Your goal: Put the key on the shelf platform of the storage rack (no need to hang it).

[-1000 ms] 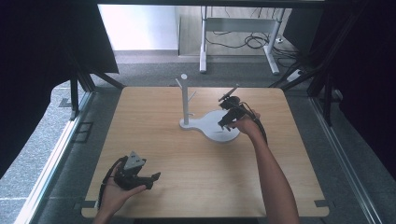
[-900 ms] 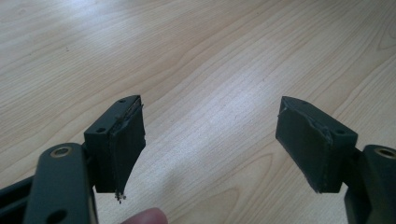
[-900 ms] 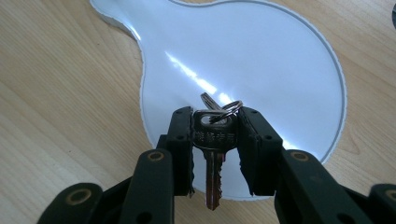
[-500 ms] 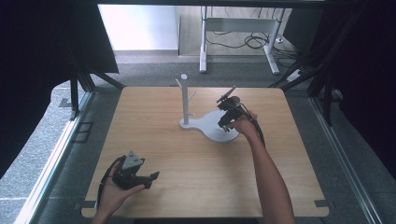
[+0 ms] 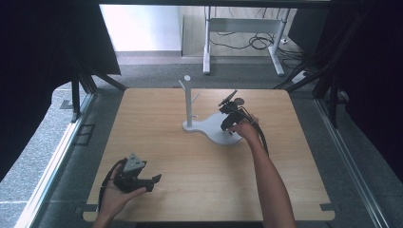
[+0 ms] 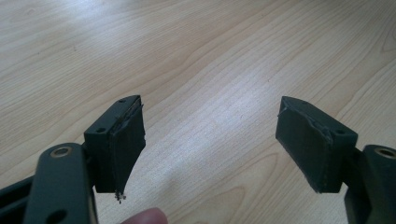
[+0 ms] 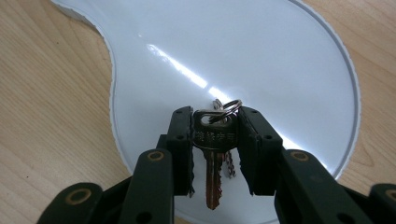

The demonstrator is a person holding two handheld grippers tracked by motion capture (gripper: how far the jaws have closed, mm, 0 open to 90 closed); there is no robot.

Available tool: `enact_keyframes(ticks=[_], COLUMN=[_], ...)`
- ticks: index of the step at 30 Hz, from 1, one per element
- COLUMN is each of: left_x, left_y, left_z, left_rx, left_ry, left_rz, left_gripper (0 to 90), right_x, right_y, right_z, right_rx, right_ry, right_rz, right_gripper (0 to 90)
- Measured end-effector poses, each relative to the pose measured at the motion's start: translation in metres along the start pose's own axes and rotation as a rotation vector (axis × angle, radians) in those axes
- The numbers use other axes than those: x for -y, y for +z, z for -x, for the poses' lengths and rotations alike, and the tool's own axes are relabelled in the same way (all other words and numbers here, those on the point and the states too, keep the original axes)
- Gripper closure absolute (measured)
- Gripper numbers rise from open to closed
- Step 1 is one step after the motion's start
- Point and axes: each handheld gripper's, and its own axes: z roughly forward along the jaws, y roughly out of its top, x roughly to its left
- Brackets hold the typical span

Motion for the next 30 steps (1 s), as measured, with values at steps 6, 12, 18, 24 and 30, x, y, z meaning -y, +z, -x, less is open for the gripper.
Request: enact_keyframes(ticks=[6,12,18,24,30], left_x=[0.0,0.0,0.001,0.0,0.0], left_y=[0.0,0.002,0.002,0.001,0.002], left_z=[0.0,0.001,0.0,0.0,0.0], left_rx=[0.0,0.001,0.001,0.002,0.003], left_ry=[0.0,-0.001,-0.002,-0.003,0.0], left_rz=[0.0,-0.004,-0.003,-0.001,-0.006], left_gripper=[24.2,24.2,24.2,24.2,24.2], right_x=[0.004,0.005,0.004,0.003,0.003], right_y=[0.007,0.013,0.018,0.019,0.016], right_z=[0.002,0.004,0.003,0.001,0.001], right_rx=[0.001,-0.006,0.003,0.006,0.007], right_ry=[0.012,0.02,0.008,-0.001,0.009], right_rz=[0.007,0.0,-0.004,-0.01,0.007], right_gripper=[67.7,67.7,67.3,66.8,59.4])
